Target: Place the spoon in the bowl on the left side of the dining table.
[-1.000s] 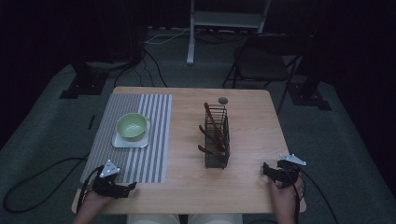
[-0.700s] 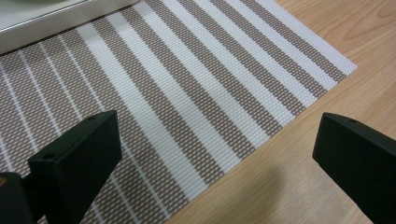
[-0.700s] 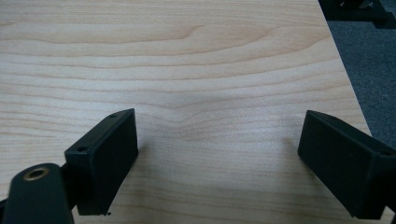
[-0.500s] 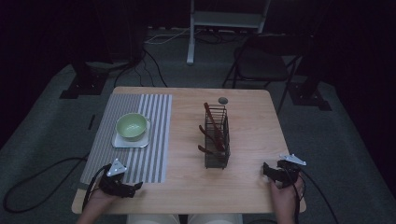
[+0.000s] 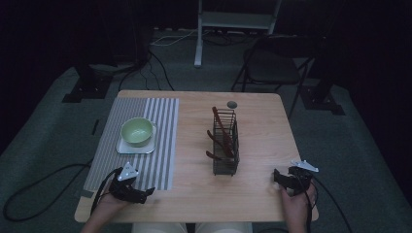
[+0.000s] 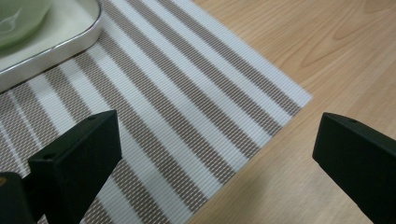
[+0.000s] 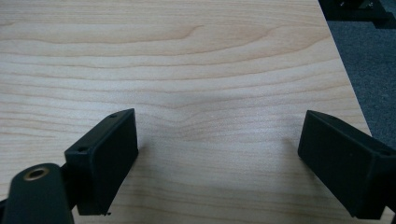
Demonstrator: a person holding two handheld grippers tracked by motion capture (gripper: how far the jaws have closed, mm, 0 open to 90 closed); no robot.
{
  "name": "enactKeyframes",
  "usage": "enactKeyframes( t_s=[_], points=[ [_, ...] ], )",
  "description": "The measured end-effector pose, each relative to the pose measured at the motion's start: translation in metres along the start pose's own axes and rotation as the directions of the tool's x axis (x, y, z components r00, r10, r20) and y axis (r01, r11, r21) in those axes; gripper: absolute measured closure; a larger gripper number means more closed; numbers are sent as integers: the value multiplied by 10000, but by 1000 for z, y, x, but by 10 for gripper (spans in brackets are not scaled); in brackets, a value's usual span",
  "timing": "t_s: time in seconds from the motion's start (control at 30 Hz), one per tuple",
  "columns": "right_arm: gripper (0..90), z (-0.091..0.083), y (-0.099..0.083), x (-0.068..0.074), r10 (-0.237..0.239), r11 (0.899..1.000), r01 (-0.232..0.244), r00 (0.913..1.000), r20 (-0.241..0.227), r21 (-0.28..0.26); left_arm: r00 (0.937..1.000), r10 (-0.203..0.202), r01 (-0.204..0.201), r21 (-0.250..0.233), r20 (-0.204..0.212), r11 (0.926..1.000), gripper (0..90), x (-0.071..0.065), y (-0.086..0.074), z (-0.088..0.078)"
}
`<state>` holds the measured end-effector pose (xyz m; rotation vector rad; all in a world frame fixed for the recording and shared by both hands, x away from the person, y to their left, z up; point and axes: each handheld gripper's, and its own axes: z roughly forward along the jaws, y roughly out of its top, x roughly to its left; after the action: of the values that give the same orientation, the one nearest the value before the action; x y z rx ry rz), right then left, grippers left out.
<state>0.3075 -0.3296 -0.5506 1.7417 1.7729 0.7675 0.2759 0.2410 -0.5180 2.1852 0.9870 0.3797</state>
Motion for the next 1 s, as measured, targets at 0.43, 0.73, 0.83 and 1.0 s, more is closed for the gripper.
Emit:
enactKeyframes(
  t_s=[0.43, 0.73, 0.83, 1.0],
  points=[
    [114, 0, 0, 0, -1, 10000, 1, 10000, -1, 0, 9987, 498, -494, -337, 102, 9982, 16, -13, 23, -2],
    [114, 0, 0, 0, 4, 10000, -4, 10000, -4, -10, 9942, 1044, -1031, -443, 277, 9937, 16, -25, 42, 0],
    [114, 0, 0, 0, -3, 10000, 3, 10000, -2, -3, 9925, 1163, -1143, -523, 372, 9921, 16, -29, 48, -1],
    [113, 0, 0, 0, -16, 10000, 16, 10000, -2, -10, 9888, 1420, -1390, -615, 469, 9884, 17, -35, 61, -1]
  ],
)
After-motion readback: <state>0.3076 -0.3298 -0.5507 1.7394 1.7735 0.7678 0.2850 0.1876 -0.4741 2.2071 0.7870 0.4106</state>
